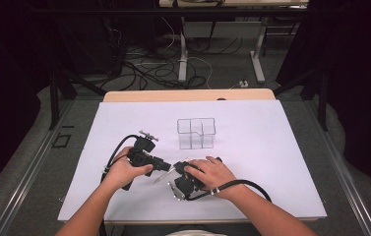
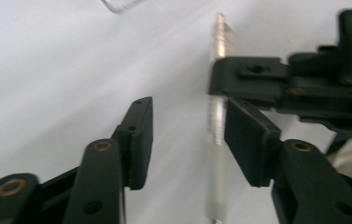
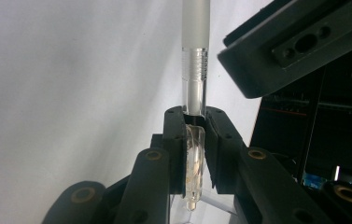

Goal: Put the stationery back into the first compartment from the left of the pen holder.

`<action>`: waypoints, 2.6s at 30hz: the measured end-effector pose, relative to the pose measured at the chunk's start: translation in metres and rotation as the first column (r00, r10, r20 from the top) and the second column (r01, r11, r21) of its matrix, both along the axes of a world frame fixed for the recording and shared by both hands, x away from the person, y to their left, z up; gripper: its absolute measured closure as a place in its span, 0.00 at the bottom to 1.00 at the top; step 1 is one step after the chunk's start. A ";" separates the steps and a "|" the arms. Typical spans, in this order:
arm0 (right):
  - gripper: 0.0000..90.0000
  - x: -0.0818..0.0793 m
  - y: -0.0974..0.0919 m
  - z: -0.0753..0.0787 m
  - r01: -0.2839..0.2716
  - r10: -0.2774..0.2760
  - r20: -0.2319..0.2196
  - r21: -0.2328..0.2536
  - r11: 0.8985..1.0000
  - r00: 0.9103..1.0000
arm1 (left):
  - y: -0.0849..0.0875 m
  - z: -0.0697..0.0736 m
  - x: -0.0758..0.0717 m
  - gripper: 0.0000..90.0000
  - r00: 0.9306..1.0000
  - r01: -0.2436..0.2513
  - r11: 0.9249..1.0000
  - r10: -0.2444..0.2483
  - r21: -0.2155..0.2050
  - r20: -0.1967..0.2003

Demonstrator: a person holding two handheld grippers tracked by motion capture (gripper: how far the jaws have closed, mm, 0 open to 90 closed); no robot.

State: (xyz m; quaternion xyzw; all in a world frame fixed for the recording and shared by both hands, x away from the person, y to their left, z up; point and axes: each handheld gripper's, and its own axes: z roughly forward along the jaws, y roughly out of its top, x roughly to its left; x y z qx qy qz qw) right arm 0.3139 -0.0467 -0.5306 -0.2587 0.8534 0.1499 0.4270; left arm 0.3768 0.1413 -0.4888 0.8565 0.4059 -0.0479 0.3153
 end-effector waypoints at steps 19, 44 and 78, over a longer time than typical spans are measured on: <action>0.88 0.012 -0.010 0.018 0.077 -0.057 -0.110 0.190 0.979 0.992 | 0.036 -0.012 0.017 0.33 0.960 -0.153 0.988 0.142 0.025 0.241; 0.88 0.056 -0.030 0.062 0.345 -0.138 -0.409 0.491 0.800 0.902 | 0.052 -0.017 0.020 0.18 0.938 -0.243 0.970 0.241 -0.025 0.249; 0.88 0.117 -0.043 0.081 0.625 -0.073 -0.676 0.628 0.464 0.733 | 0.052 -0.015 0.020 0.01 0.924 -0.276 0.959 0.284 -0.067 0.258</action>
